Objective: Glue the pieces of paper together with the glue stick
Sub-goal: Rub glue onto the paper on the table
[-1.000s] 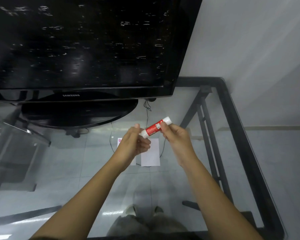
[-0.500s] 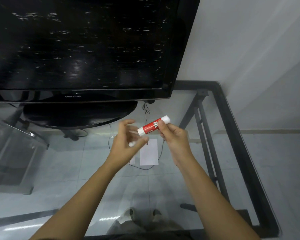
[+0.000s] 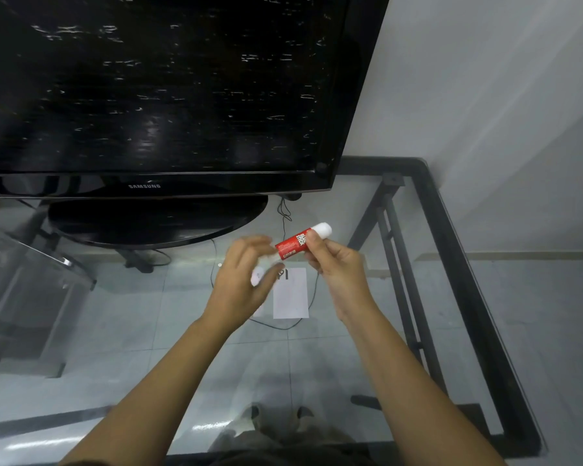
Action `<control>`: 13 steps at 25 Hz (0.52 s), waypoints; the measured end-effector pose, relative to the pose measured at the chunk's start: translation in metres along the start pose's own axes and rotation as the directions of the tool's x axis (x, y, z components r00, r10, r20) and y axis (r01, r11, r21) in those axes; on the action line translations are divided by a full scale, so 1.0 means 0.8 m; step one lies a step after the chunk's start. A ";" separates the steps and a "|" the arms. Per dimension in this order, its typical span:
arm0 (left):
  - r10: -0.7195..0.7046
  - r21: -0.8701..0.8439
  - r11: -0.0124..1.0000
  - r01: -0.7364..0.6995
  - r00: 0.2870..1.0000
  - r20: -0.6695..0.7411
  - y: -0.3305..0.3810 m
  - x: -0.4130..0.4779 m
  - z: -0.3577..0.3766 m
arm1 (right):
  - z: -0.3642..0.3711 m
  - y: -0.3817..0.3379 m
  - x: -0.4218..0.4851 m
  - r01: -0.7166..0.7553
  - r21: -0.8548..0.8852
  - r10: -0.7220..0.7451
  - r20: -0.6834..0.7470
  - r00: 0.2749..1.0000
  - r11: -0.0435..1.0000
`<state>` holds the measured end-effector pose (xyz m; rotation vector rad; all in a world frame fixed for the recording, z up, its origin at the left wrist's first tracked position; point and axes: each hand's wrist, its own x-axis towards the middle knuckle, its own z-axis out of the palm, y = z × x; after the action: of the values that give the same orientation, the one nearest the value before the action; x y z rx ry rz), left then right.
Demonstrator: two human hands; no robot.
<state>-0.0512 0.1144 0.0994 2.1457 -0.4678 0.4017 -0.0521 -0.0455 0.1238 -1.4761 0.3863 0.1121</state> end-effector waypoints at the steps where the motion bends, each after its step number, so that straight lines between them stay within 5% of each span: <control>1: -0.181 -0.179 0.965 0.192 0.980 0.079 0.008 0.003 -0.003 | -0.002 -0.001 0.000 0.012 0.006 -0.011 -0.009 1.000 1.000; 3: -0.435 -0.491 0.694 0.526 0.850 0.296 0.015 0.008 -0.001 | -0.005 -0.004 0.001 0.028 -0.001 -0.028 -0.024 0.999 1.000; 4: -0.486 -0.535 0.615 0.579 0.813 0.321 0.015 0.011 0.001 | -0.006 -0.005 0.001 0.032 -0.005 -0.032 -0.022 0.999 0.999; 7: -0.504 -0.601 0.573 0.557 0.818 0.278 0.013 0.014 0.001 | -0.007 -0.006 0.000 0.036 -0.014 -0.036 -0.006 0.999 0.999; 10: -0.433 -0.563 0.699 0.440 0.888 0.156 0.010 0.010 -0.002 | -0.006 -0.008 -0.001 0.034 -0.022 -0.035 -0.009 0.999 0.999; 12: -0.196 -0.242 0.953 0.181 0.980 -0.039 0.007 0.006 -0.004 | -0.004 -0.008 0.000 0.035 -0.039 -0.036 -0.001 0.999 0.999; 13: -0.041 -0.054 0.998 0.037 0.996 -0.080 0.002 0.005 -0.004 | -0.003 -0.008 0.000 0.032 -0.047 -0.032 0.005 0.999 0.998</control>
<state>-0.0488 0.1156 0.1037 2.0759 -0.3856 0.4479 -0.0507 -0.0487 0.1297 -1.5275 0.3582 0.0994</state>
